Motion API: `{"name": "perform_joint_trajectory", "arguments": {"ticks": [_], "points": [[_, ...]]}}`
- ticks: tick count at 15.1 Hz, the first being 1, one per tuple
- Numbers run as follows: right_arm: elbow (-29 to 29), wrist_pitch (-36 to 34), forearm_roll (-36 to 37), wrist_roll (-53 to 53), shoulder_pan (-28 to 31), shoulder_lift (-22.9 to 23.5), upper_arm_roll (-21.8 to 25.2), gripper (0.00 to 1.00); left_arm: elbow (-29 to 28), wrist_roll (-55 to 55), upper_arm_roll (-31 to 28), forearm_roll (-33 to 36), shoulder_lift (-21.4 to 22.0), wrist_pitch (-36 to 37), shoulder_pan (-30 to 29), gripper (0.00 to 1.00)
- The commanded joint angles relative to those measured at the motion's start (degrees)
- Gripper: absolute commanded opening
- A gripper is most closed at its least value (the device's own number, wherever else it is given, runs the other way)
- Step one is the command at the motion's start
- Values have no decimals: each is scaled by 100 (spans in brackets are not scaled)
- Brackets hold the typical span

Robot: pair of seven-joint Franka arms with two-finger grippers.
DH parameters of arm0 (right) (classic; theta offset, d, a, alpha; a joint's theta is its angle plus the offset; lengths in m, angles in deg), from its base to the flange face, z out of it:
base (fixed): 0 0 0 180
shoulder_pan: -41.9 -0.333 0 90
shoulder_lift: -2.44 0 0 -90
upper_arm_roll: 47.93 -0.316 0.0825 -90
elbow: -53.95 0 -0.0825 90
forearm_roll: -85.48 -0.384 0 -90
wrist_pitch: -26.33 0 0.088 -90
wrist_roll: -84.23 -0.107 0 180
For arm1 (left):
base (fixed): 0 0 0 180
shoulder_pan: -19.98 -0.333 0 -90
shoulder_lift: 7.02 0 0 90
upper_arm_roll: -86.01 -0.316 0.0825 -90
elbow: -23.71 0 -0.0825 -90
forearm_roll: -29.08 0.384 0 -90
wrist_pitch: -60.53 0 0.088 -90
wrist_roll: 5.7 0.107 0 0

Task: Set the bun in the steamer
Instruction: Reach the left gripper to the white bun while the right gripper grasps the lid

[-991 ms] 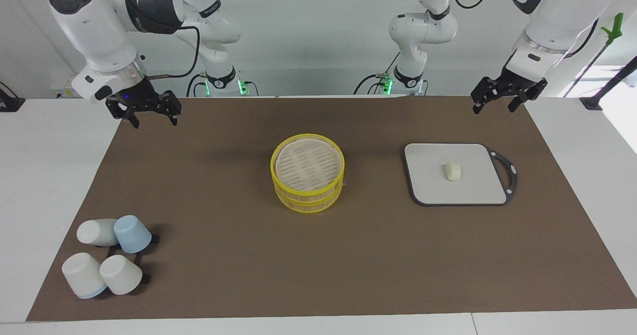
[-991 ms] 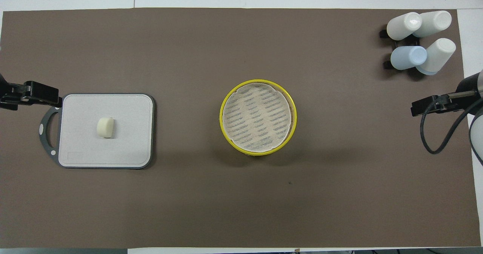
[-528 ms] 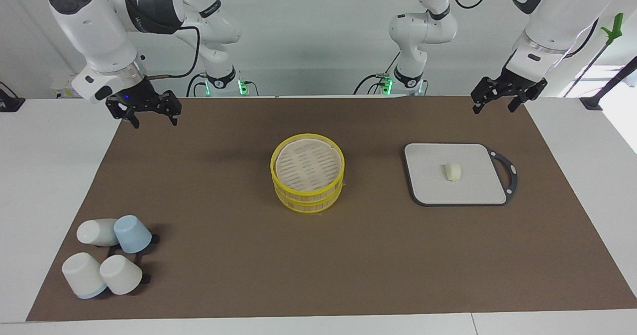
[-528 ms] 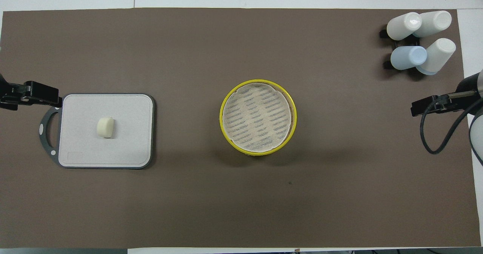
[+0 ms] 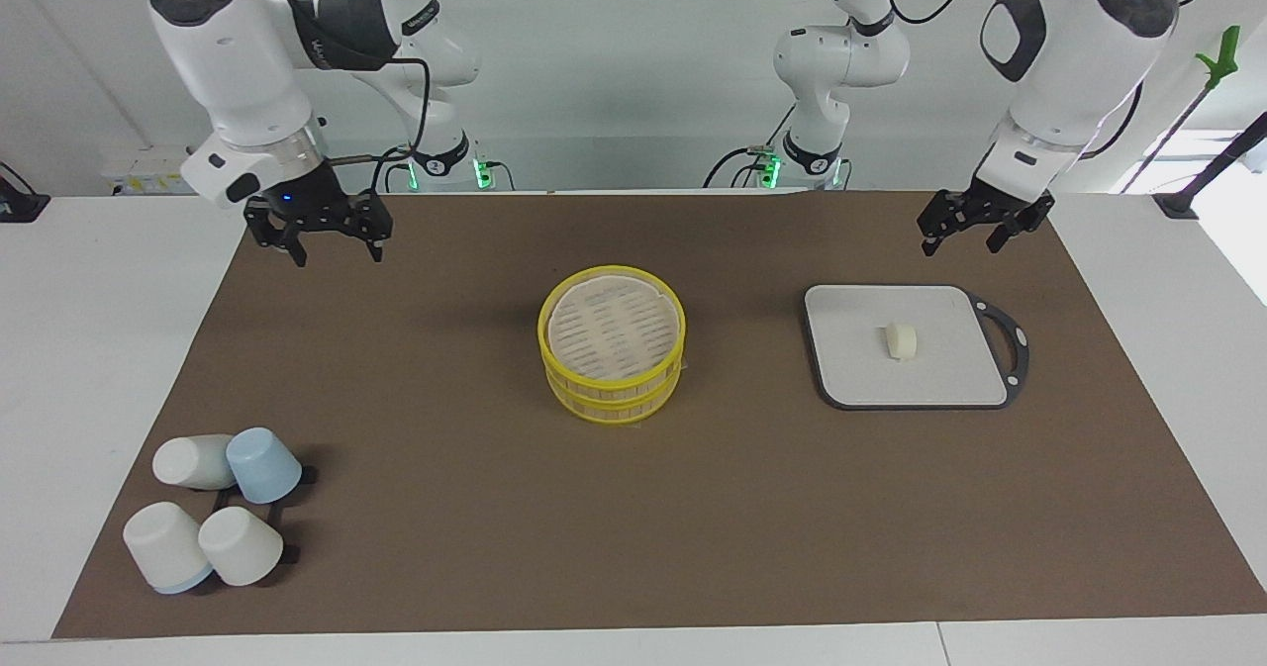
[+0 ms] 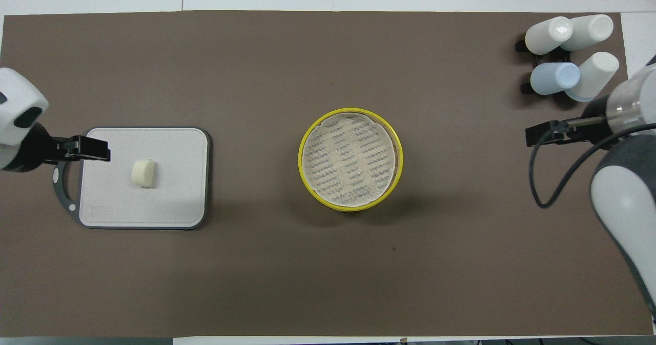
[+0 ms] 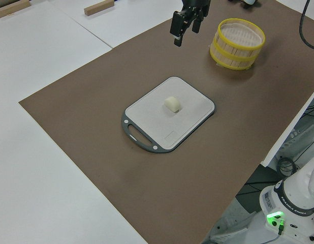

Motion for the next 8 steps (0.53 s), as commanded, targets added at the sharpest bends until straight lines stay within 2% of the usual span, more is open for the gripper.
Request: {"name": "perform_joint_trajectory", "arguments": {"ticks": [1,3,5,8], "points": [[242,212,-78,-1258,-758,321,-42,100,-1374,376,15,82,316,-1131,-3,100],[759,195,-61,-2320,-1460,786,-42,100,-1674,552,15,82,-18,-1825,-11,100],[1506,168,9,-3218,-2147,1445,-33,100,-1841,605,15,82,-247,-2178,-29,100],[2220,220,185,-3714,-2816,2149,-15,100,-1938,693,15,82,-765,-2978,-20,100]]}}
